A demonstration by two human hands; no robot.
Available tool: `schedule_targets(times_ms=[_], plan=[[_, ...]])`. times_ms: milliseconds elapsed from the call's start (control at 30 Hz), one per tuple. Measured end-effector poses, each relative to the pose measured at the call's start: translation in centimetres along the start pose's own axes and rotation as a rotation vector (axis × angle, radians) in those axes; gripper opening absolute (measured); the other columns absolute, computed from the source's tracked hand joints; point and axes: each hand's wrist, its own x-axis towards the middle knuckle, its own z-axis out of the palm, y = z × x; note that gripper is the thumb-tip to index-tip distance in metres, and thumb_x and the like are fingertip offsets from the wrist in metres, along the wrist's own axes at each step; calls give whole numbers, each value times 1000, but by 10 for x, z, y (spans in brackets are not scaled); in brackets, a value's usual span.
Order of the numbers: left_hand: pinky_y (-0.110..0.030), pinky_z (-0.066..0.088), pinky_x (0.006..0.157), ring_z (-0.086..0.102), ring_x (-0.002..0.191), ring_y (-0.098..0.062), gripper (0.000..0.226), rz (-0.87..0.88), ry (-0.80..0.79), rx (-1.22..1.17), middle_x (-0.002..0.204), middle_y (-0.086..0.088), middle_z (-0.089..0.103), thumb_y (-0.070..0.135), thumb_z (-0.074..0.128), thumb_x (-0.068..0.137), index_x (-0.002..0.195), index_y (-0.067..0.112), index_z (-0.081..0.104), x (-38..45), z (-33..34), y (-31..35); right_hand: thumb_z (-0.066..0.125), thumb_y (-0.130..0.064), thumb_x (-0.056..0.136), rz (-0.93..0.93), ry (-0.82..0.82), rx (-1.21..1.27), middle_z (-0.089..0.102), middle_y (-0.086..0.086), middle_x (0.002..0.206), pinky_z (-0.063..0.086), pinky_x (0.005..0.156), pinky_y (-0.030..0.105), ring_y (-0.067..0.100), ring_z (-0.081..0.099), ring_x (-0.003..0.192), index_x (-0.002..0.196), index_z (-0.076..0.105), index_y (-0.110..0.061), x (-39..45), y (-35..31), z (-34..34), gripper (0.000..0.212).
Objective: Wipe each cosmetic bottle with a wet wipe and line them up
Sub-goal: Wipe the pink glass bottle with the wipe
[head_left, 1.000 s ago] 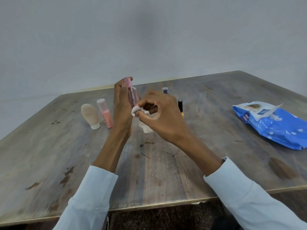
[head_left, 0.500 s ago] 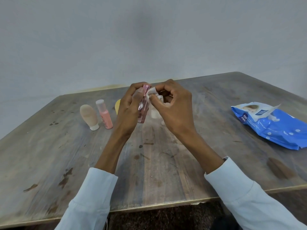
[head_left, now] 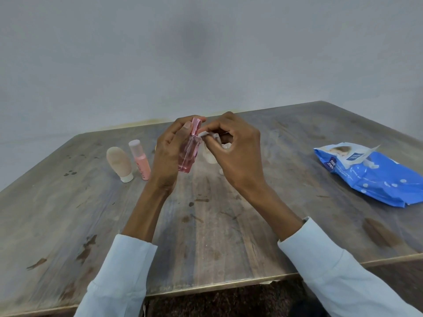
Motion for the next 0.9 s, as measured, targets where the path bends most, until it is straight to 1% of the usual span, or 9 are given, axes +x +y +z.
schedule_targets(times_ms=[200,367,433,500,600,700,767,833,900], plan=[[-20,49,60,65,74,-6,38,-55,8,29,92,8,73,27,45,115,136,8,69,0,-2,1,80,-3,92,-54,-26,-3,72,0,95,59,74,29,10,70,87,95,83,-9,2,0,-2,7],[-16,49,60,64,73,-2,41,-92,-21,-62,93,8,73,40,63,104,134,14,73,-2,2,7,78,-4,94,-8,-18,-4,70,-1,95,59,73,39,14,70,85,96,81,-11,0,1,1,8],[-12,46,61,62,66,1,25,-60,-54,-55,81,13,71,31,78,93,114,17,80,-5,6,6,79,-8,95,28,-12,32,71,-2,95,61,74,40,14,70,87,95,79,-11,-1,0,0,3],[-14,46,61,60,62,0,10,-46,-48,-45,71,16,67,20,82,88,98,23,80,-6,9,5,80,-7,92,70,-9,62,73,-1,94,62,76,42,15,72,88,96,77,-9,-2,0,0,5],[-19,52,74,69,82,-8,32,5,-35,-9,97,5,76,15,78,94,126,11,73,-6,9,7,80,-6,91,117,-27,59,74,-2,96,63,78,40,14,73,90,98,77,-11,-2,-1,2,9],[-28,55,79,69,85,-11,50,74,-36,95,106,2,74,24,76,97,144,25,61,-6,7,8,78,-8,93,123,-33,34,74,-3,95,62,79,35,12,72,89,98,77,-13,-2,-2,2,6],[-36,59,88,73,94,-12,51,136,-48,190,112,5,74,23,72,102,149,30,55,-7,7,8,77,-8,94,119,-36,15,74,-4,94,62,78,33,11,71,89,98,77,-13,-1,-2,1,6],[-47,60,98,75,109,-22,47,183,-51,262,130,2,71,20,68,105,149,27,54,-7,8,6,77,-6,94,108,-44,-11,73,-4,94,61,78,32,11,71,88,98,77,-14,-2,-2,1,9],[-51,62,91,76,101,-27,38,195,-46,292,121,-5,72,20,66,107,143,23,56,-7,8,4,76,-6,94,111,-48,-23,73,-5,94,61,78,31,10,71,87,97,77,-15,-2,-1,2,10]])
